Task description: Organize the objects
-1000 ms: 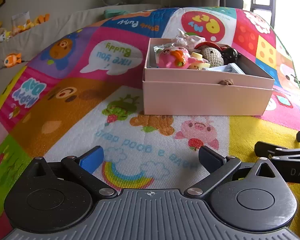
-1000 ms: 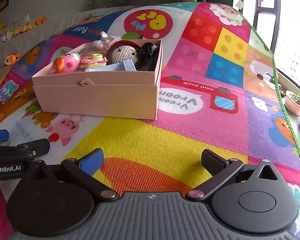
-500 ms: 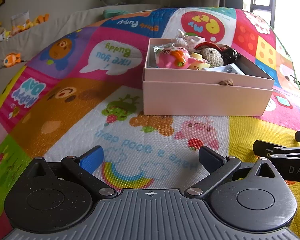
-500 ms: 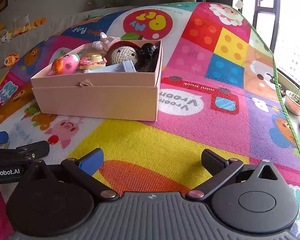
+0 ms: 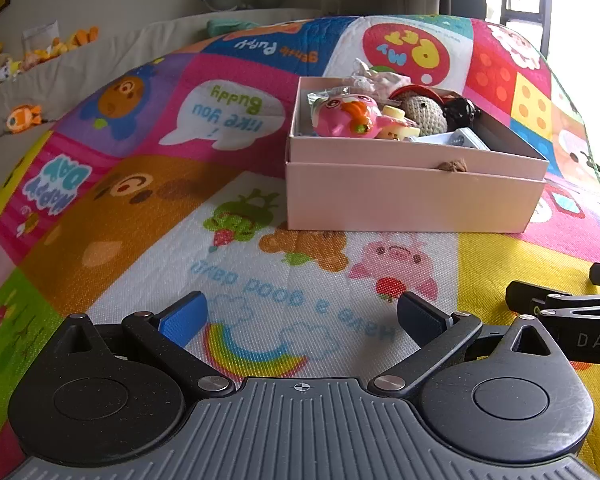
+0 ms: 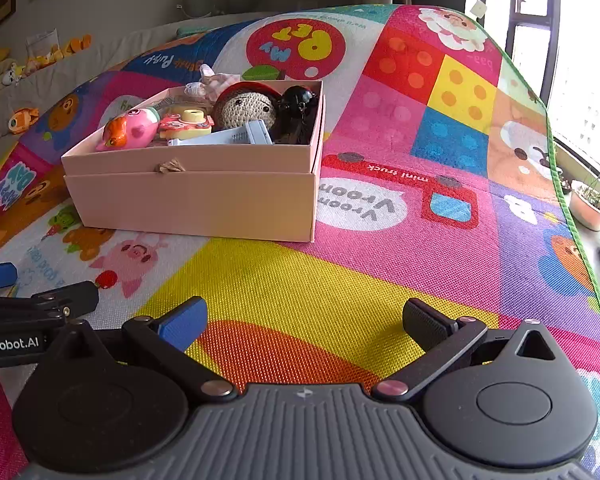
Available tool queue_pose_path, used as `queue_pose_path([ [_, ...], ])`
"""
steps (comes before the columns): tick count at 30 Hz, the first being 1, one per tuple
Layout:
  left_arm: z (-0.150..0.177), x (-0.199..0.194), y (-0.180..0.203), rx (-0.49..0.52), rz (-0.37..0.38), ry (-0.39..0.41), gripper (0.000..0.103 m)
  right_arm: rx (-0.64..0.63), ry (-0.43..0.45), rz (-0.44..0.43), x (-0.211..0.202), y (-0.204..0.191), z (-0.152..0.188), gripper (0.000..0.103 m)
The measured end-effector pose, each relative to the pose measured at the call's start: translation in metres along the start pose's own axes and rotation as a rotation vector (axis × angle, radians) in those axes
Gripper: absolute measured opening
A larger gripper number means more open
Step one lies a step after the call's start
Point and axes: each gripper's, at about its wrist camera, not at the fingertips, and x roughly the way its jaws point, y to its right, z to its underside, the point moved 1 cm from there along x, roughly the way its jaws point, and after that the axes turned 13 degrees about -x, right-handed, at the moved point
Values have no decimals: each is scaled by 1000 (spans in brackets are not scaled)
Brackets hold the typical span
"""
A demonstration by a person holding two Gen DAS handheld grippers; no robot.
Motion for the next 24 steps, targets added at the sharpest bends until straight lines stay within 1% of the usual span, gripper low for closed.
queue_pose_path([
  [24,0,0,0,1,1,0,103,0,0,-1,1,1,0,103],
])
